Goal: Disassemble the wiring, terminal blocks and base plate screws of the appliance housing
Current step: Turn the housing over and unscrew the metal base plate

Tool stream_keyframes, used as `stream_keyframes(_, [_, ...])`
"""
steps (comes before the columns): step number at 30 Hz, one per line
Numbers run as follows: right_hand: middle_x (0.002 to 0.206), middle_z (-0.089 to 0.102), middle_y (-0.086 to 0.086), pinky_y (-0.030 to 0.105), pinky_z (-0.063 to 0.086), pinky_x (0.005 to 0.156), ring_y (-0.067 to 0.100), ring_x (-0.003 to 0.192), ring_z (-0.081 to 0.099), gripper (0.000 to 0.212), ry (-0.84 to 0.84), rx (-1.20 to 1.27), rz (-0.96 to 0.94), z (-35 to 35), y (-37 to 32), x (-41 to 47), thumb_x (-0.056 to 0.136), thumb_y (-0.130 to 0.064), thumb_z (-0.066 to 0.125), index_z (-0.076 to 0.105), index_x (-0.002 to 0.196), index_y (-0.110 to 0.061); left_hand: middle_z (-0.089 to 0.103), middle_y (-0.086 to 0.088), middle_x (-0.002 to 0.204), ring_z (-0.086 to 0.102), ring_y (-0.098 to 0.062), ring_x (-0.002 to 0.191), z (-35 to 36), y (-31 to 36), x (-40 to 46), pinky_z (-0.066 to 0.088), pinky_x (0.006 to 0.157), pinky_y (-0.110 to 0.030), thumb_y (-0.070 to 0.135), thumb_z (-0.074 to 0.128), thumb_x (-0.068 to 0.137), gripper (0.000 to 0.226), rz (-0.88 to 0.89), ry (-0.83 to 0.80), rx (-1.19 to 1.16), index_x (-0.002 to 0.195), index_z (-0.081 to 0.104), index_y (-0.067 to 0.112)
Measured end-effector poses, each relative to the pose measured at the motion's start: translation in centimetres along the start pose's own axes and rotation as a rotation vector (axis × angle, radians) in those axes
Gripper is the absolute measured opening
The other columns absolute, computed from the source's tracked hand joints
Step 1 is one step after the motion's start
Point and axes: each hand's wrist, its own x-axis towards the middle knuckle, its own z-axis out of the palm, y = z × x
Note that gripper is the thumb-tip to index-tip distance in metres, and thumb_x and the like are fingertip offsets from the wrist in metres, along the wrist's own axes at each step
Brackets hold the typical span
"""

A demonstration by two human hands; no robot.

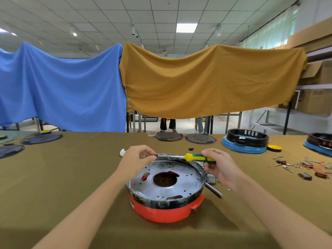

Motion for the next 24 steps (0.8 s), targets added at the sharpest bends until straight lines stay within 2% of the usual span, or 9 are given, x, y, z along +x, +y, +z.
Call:
stream_keyframes(2, [0.078,0.060,0.009,0.024,0.054,0.054,0.017,0.057,0.056,0.012,0.008,0.027,0.004,-0.1,0.4,-0.1,0.090,-0.008,0.070,0.066,0.099,-0.001,0.073,0.002,0.075,0.068,-0.010,0.070,-0.1,-0.1,0.0,0.049,0.064,-0.011,0.014,0.074,0.086,0.004,-0.010,-0.005,-0.030,0.087,0.075,0.018])
stream_keyframes(6, [0.078,0.060,0.009,0.024,0.053,0.054,0.017,0.057,0.055,0.014,0.006,0.007,-0.011,-0.1,0.6,-0.3,0.090,-0.010,0.070,0.065,0.100,-0.002,0.073,0.000,0.072,0.069,-0.011,0.068,-0.2,-0.1,-0.2,0.048,0.066,-0.013,0.015,0.073,0.087,0.004,-0.004,0.002,0.000,0.087,0.075,0.019])
stream_keyframes(9, [0.075,0.060,0.007,0.023,0.052,0.054,0.015,0.056,0.054,0.014,-0.007,-0.020,-0.030,0.0,0.3,-0.4,0.092,-0.013,0.069,0.065,0.099,-0.002,0.073,0.009,0.072,0.068,-0.004,0.067,-0.7,0.1,-0.1,0.047,0.067,-0.011,0.016,0.073,0.087,0.007,0.056,-0.005,0.116,0.086,0.077,0.022])
stream_keyframes(12, [0.073,0.062,0.006,0.022,0.052,0.052,0.014,0.055,0.054,0.014,-0.019,-0.008,-0.043,0.0,-0.1,-0.5,0.092,-0.014,0.069,0.065,0.098,-0.002,0.071,0.017,0.078,0.065,-0.001,0.073,-1.5,0.7,0.0,0.050,0.070,-0.017,0.020,0.070,0.089,0.008,0.152,0.003,0.280,0.088,0.076,0.025])
stream_keyframes(15, [0.073,0.062,0.006,0.022,0.051,0.050,0.014,0.055,0.053,0.015,-0.020,-0.015,-0.046,0.2,-0.4,-0.6,0.092,-0.014,0.069,0.065,0.099,-0.002,0.067,0.016,0.083,0.060,-0.002,0.078,-1.8,1.2,-0.2,0.051,0.074,-0.026,0.021,0.063,0.093,0.010,0.260,-0.024,0.432,0.088,0.072,0.023])
stream_keyframes(19, [0.078,0.066,0.008,0.025,0.053,0.054,0.018,0.057,0.056,0.007,-0.032,-0.027,-0.119,0.2,-0.2,-1.0,0.090,-0.011,0.071,0.066,0.093,-0.006,0.066,0.016,0.084,0.059,-0.004,0.079,-2.3,1.2,-0.3,0.052,0.075,-0.031,0.018,0.059,0.094,0.013,0.273,-0.051,0.513,0.086,0.068,0.022])
stream_keyframes(22, [0.080,0.067,0.009,0.026,0.053,0.056,0.019,0.058,0.057,0.005,-0.051,-0.043,-0.165,0.7,-0.4,-1.5,0.089,-0.011,0.072,0.068,0.089,-0.008,0.063,0.015,0.079,0.057,-0.004,0.074,-2.5,1.0,-0.4,0.050,0.069,-0.030,0.012,0.060,0.092,0.016,0.302,0.033,0.504,0.080,0.066,0.020])
stream_keyframes(24, [0.077,0.066,0.011,0.023,0.048,0.048,0.015,0.051,0.051,0.015,-0.011,-0.099,-0.163,1.2,-0.5,-1.6,0.092,-0.020,0.070,0.066,0.092,-0.005,0.058,0.014,0.075,0.054,-0.005,0.068,-2.4,1.1,-0.5,0.045,0.062,-0.027,0.010,0.060,0.091,0.019,0.359,0.111,0.518,0.076,0.062,0.020])
